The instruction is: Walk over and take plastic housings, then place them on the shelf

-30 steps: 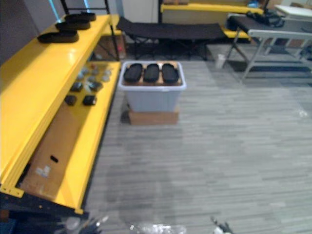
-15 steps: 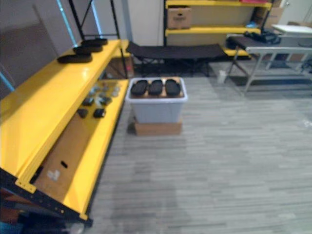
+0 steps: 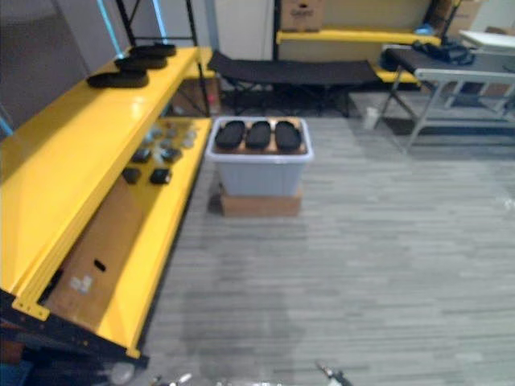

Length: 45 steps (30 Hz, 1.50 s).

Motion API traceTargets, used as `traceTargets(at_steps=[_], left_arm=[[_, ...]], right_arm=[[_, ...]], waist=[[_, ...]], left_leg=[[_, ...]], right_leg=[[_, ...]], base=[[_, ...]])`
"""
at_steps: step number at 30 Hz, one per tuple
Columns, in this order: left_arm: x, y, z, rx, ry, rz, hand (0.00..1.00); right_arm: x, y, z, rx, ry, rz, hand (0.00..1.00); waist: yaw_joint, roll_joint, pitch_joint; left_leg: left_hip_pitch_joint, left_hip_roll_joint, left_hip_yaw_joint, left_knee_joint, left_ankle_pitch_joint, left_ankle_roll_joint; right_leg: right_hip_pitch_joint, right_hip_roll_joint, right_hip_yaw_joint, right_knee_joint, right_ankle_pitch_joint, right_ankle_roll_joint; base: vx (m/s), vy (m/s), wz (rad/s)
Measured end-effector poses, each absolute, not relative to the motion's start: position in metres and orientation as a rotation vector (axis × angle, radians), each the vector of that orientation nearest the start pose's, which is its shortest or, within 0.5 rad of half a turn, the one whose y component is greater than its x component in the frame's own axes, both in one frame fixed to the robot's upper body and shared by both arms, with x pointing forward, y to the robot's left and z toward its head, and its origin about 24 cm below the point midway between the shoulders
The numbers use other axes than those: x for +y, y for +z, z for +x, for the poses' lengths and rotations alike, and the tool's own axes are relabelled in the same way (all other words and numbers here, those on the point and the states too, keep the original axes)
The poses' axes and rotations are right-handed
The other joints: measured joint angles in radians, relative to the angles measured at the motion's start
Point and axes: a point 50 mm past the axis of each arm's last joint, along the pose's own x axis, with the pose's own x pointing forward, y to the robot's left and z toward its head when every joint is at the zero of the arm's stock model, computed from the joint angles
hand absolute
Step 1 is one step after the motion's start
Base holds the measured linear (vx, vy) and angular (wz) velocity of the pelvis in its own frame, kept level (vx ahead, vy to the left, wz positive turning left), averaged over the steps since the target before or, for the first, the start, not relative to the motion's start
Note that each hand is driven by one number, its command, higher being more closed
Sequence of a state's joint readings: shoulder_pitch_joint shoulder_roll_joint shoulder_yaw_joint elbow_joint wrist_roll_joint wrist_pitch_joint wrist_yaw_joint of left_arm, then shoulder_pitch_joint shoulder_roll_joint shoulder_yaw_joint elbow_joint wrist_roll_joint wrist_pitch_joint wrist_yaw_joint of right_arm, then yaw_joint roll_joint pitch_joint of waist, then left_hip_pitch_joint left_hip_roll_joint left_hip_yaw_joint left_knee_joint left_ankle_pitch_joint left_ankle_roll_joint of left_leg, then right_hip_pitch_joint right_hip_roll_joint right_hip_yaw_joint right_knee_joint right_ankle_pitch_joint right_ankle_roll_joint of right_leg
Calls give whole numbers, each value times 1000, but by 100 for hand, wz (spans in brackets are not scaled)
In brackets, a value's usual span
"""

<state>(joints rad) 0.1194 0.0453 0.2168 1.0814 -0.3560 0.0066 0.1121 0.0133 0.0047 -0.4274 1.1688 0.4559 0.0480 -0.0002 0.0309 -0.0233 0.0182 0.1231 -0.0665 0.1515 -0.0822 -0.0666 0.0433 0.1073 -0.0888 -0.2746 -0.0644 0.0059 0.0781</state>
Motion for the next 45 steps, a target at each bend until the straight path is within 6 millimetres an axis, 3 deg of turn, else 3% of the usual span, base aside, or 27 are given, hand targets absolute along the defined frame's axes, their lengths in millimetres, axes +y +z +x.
traceTargets(at_steps=[5, 20, 23, 24, 25, 27, 28, 31, 32, 35, 39, 40, 42, 43, 45], left_arm=[[194, -171, 59, 1211, 597, -423, 0], [194, -171, 63, 1203, 594, -432, 0], [192, -170, 74, 1190, 549, -405, 0], [190, -169, 76, 1190, 535, -401, 0], [190, -169, 78, 1188, 528, -397, 0], [196, -167, 83, 1176, 546, -420, 0], [198, -167, 84, 1178, 542, -433, 0], [202, -167, 82, 1209, 508, -433, 0], [201, -166, 86, 1221, 484, -440, 0], [199, -167, 86, 1237, 498, -476, 0], [199, -168, 83, 1230, 544, -533, 0], [196, -168, 81, 1234, 548, -545, 0], [182, -172, 73, 1250, 568, -617, 0], [182, -172, 73, 1247, 571, -623, 0], [176, -173, 67, 1235, 616, -694, 0]], right_arm=[[-186, -171, 83, 1123, -647, 658, 0], [-188, -171, 81, 1151, -645, 613, 0], [-192, -171, 81, 1156, -637, 567, 0], [-198, -169, 82, 1147, -651, 552, 0], [-200, -168, 85, 1124, -652, 548, 0], [-200, -166, 88, 1098, -648, 548, 0], [-198, -167, 85, 1103, -647, 552, 0], [-196, -168, 78, 1107, -658, 559, 0], [-196, -168, 76, 1109, -656, 564, 0], [-193, -169, 74, 1123, -635, 563, 0], [-189, -170, 72, 1140, -616, 547, 0], [-190, -170, 71, 1141, -617, 546, 0], [-198, -170, 70, 1138, -628, 518, 0], [-198, -170, 70, 1138, -629, 518, 0], [-205, -169, 66, 1137, -654, 508, 0]], waist=[[2, 3, 2], [5, -1, 28], [4, -1, 65], [9, 9, 78], [9, 7, 86], [11, -3, 116], [10, -10, 121], [9, -25, 119], [8, -24, 119], [6, -20, 117], [8, -27, 112], [6, -15, 102], [4, 25, 51], [4, 26, 51], [8, 47, 36]], left_leg=[[3, 2, 1, -5, 1, 2], [19, -3, 1, -6, 2, 3], [40, -14, -6, -5, -10, 12], [54, -16, -5, 0, -20, 31], [50, -17, -7, 26, -33, 43], [67, -19, -7, 92, -77, 57], [67, -7, -7, 124, -101, 54], [98, 9, -13, 138, -121, 42], [102, 9, -25, 134, -128, 31], [104, 30, -47, 148, -158, 9], [139, 64, -76, 199, -247, -58], [160, 89, -87, 200, -275, -69], [138, 147, -89, 248, -280, -80], [135, 149, -89, 255, -280, -81], [59, 186, -90, 473, -255, -89]], right_leg=[[1, 0, 1, 10, 0, 0], [19, -3, -2, 14, -6, 0], [-31, -43, -3, 184, -84, 19], [-94, -69, 5, 351, -119, 32], [-203, -106, 13, 580, -122, 16], [-337, -146, 46, 859, -98, -19], [-369, -140, 58, 907, -113, -10], [-385, -131, 23, 776, -134, -12], [-380, -117, 22, 622, -128, -17], [-353, -79, 29, 345, -52, -38], [-306, -63, 30, 276, 13, -45], [-308, -52, 21, 317, 68, -49], [-332, -16, -24, 398, -34, -70], [-332, -15, -24, 402, -37, -70], [-303, 8, -36, 424, -101, -84]], base=[[-46, 0, -2], [4, 0, 1], [-4, 92, 12], [-113, 158, 6], [-147, 170, -1], [-191, 108, -4], [-252, 86, 3], [-192, 52, 8], [-173, 42, 15], [-102, -33, 22], [142, -211, 22], [280, -286, 23], [435, -265, 24], [470, -277, 12], [377, -261, 2]])
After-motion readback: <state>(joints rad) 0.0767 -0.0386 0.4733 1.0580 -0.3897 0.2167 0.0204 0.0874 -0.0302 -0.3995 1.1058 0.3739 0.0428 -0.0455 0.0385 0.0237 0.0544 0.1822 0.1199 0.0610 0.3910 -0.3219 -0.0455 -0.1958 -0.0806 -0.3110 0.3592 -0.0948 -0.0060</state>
